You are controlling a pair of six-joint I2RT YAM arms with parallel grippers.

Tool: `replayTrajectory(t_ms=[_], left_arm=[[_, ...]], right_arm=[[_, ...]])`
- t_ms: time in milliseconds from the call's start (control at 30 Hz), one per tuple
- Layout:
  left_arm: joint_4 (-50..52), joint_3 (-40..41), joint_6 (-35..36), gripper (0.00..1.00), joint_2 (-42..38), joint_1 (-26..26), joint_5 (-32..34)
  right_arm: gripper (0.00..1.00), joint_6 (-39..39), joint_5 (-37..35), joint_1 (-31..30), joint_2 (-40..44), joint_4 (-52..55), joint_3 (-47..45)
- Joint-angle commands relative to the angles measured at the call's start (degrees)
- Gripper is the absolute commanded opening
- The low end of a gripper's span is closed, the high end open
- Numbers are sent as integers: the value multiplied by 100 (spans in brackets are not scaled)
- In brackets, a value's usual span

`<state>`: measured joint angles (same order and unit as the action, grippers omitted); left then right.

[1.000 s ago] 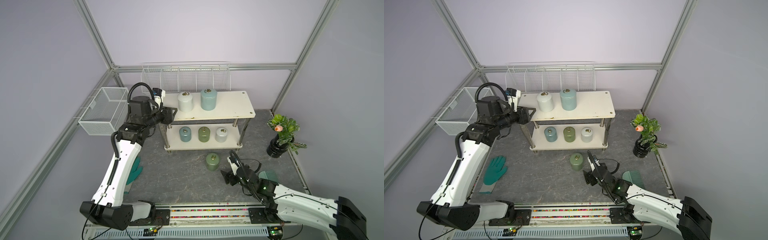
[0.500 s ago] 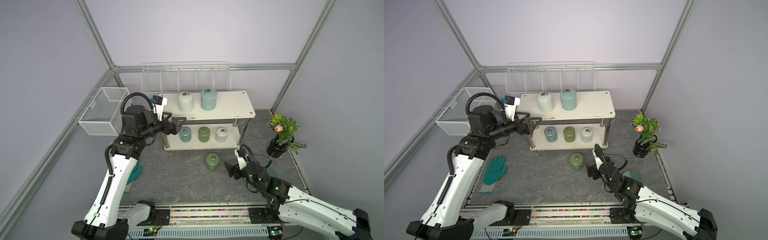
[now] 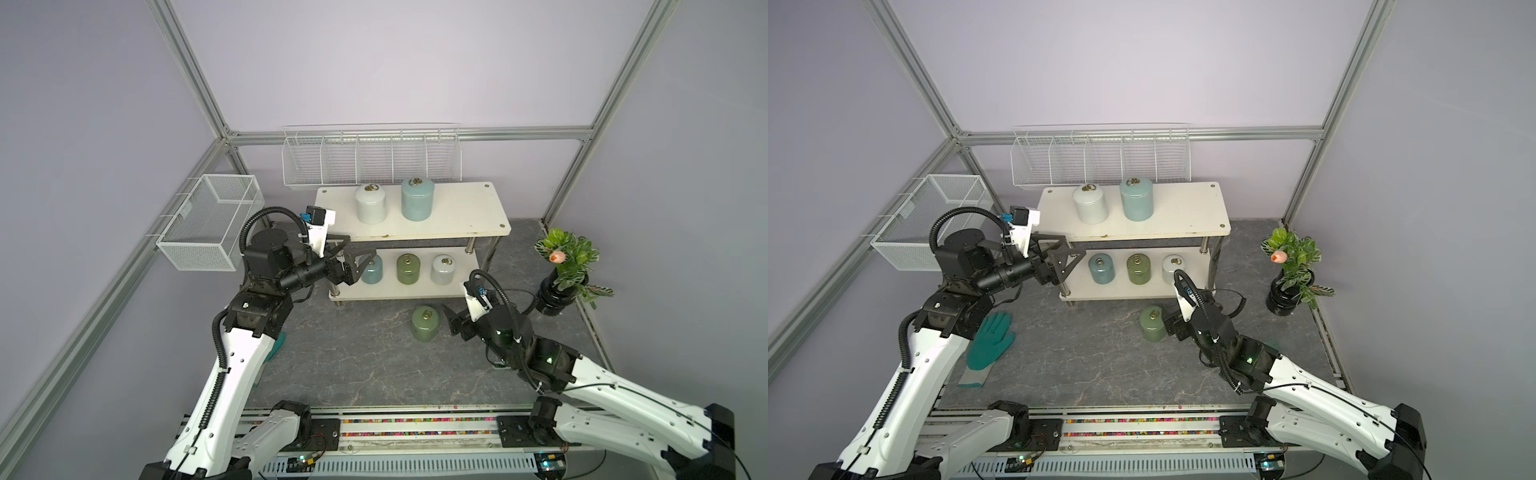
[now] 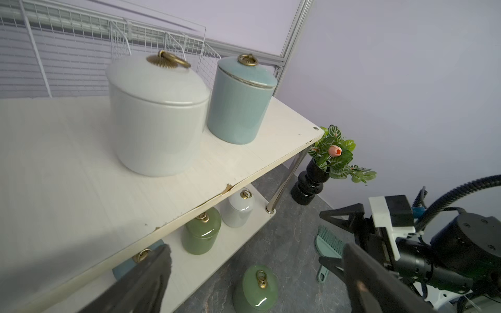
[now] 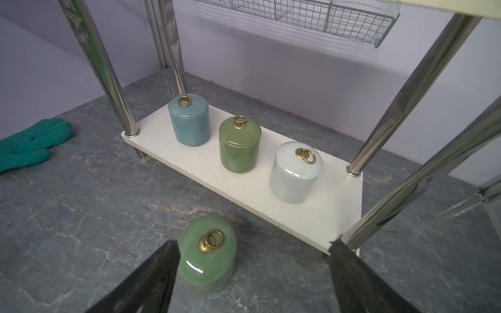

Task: Remove the tea canisters from the shelf
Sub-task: Place the tea canister at the center of the board.

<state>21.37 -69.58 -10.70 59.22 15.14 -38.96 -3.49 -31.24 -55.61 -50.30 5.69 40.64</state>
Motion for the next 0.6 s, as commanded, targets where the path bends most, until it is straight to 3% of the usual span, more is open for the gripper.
replayTrajectory(t_ms=[0,67,133,267,567], left_arm=[[104,179,62,99,-225,-2,-34],[-115,458,-135,99,-494,-4,79],[-89,647,-519,99,-768,-6,769],[6,909,-330,99,-1131,-8,1131],[304,1000,-64,99,-918,-4,295]], right_arm=[[89,421,-55,-20,5,-301,206],[89,498,-155,-22,-35,-411,306],[89,622,-244,-24,-192,-259,536],[89,888,-474,-26,-713,1,1162],[89,1047,-101,360,-1401,-487,1936]])
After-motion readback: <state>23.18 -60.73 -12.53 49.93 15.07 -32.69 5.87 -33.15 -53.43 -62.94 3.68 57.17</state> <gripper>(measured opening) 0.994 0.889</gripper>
